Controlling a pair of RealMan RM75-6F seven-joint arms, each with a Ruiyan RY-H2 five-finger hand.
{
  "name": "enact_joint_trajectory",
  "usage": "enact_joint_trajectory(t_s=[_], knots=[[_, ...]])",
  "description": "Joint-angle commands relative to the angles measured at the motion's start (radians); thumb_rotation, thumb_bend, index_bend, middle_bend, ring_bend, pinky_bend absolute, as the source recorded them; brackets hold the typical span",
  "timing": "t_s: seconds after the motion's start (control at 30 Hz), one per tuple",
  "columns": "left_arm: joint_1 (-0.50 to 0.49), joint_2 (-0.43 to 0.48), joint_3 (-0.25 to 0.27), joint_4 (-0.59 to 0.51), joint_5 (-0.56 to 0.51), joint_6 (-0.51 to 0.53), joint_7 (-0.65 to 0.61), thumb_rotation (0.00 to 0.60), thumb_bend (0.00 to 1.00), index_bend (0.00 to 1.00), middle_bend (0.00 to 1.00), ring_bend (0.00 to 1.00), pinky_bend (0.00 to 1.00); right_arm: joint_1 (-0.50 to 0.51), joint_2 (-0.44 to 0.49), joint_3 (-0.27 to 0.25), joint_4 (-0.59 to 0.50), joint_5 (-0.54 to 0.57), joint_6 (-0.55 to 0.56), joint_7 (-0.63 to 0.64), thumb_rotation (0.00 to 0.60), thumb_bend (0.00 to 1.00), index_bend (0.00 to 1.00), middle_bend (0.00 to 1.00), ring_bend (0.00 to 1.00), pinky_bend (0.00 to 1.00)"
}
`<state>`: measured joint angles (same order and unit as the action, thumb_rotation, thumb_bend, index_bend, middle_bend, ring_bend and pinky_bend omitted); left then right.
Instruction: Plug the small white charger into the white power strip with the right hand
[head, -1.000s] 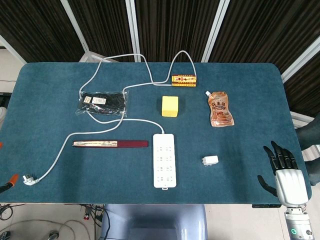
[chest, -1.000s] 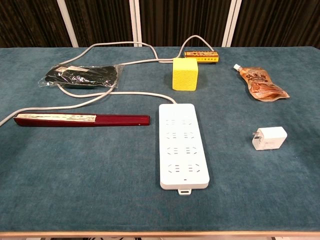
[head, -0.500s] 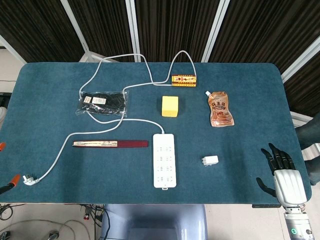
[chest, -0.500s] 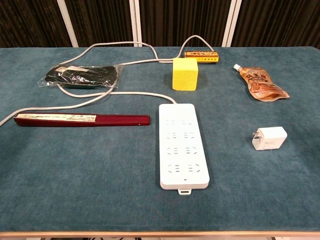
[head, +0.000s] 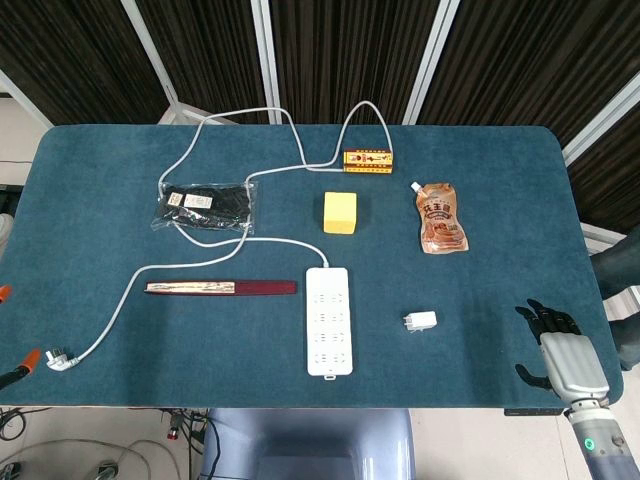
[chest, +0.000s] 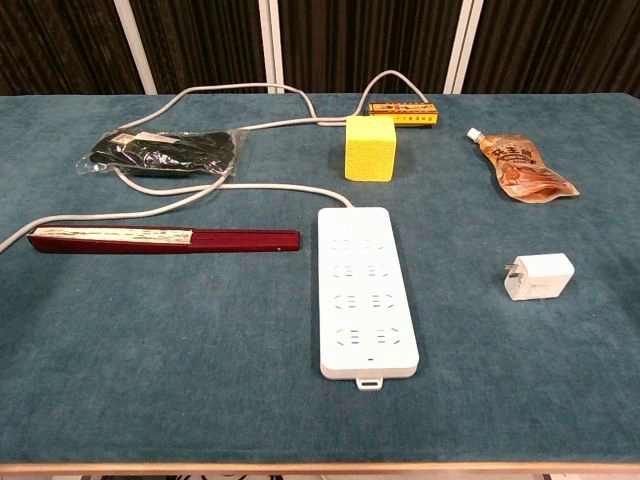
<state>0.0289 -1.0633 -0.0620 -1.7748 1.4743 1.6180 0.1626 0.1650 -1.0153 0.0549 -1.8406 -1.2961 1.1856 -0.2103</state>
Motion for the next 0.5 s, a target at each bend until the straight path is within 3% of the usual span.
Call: enact_joint_trajectory(t_s=[0.03,0.5], knots=[[0.000,-0.001,0.000,-0.001,0.000,0.001,0.002,0.600,0.17,0.12,0.03,0.00,0.00,0.086,0.044,0.029,-0.056,0.144,-0.115,-0.092,0.600,0.32,0.15,0.10,0.13,0.14],[-0.002,-0.001,-0.001,0.000,-0.006,-0.005,0.006,0.600,0.17,0.12,0.03,0.00,0.00,0.162,-0.053,0.006,-0.051,0.252,-0.136,-0.256,0.600,0.32,0.17,0.10,0.13,0.14]])
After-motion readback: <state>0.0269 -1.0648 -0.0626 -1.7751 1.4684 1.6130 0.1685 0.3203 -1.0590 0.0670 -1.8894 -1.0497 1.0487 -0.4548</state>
